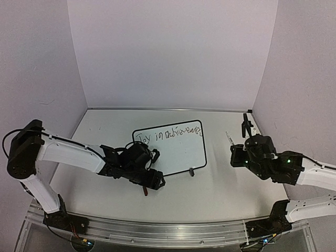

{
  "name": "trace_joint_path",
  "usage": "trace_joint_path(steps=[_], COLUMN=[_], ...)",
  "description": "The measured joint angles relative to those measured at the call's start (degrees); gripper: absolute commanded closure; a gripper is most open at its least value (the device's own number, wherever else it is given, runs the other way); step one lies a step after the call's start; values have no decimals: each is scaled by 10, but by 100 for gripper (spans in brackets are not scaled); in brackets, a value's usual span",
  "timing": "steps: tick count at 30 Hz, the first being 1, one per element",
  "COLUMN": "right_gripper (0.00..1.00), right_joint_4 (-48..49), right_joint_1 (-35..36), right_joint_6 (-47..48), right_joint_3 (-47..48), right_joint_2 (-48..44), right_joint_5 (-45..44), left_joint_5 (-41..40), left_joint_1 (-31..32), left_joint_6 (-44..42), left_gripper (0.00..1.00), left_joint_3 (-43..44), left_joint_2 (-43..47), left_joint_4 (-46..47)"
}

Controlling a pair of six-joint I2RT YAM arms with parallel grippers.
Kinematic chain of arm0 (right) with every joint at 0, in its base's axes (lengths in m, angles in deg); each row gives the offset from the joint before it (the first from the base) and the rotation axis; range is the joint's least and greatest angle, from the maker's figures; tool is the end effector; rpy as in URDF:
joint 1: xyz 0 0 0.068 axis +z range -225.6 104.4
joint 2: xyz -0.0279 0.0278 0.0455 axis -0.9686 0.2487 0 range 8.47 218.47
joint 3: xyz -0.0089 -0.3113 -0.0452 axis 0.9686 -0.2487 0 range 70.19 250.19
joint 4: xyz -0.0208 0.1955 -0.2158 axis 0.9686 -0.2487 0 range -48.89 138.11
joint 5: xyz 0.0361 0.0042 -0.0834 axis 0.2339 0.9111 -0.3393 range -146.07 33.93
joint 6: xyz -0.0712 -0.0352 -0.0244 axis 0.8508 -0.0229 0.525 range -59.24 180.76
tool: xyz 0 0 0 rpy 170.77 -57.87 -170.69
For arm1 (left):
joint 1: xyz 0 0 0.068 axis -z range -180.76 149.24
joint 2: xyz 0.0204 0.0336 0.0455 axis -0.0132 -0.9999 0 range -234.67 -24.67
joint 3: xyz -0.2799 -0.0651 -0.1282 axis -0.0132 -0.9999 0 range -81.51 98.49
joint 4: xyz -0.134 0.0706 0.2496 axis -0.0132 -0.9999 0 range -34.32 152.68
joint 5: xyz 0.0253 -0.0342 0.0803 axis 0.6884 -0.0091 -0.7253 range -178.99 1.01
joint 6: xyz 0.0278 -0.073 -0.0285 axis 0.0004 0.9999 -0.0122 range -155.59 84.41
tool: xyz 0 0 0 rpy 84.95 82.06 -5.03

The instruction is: Write a sentence on the whiteboard

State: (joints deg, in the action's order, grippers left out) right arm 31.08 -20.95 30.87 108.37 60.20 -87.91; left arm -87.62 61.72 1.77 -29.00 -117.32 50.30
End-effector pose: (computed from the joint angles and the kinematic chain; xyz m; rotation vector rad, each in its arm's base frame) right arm 0.1645 0.1657 0.2790 -0.1116 2.0321 0.3471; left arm 0.1713 -0.3325 0.1711 0.5865 2.5837 -0.7084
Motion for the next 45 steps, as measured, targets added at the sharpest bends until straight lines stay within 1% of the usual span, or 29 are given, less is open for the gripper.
trace_joint_path(steps=[7,11,13,19,21,26,28,31,35,38,41,45], right_gripper=[100,100,100,100,100,100,100,100,100,100,100,100], right_joint_4=[-2,-1,1,24,42,87,104,135,178,204,220,240], right_joint_1=[2,17,30,78,88,97,97,97,98,98,99,102], right_joint_6=[8,15,18,43,52,74,82,94,108,118,126,135], right_joint_3=[0,4,12,48,56,72,83,104,136,159,183,208], right_joint_2=[-28,-20,-4,57,78,144,176,232,306,353,393,432], right_joint_5=[5,6,6,3,14,67,93,136,195,231,260,289], left_joint_5=[-25,-31,-31,5,24,113,162,222,274,304,319,329], left_joint_1=[-1,-20,-43,-175,-204,-285,-319,-353,-367,-367,-367,-367], left_joint_6=[-20,-49,-66,-134,-156,-208,-219,-227,-246,-261,-276,-287], left_gripper=[16,15,15,13,13,14,16,21,27,28,29,37], left_joint_3=[19,55,72,98,104,104,103,100,100,100,100,100], left_joint_2=[118,157,169,194,195,194,191,172,128,97,76,64], left_joint_4=[-125,-197,-222,-252,-250,-228,-199,-161,-134,-128,-126,-126])
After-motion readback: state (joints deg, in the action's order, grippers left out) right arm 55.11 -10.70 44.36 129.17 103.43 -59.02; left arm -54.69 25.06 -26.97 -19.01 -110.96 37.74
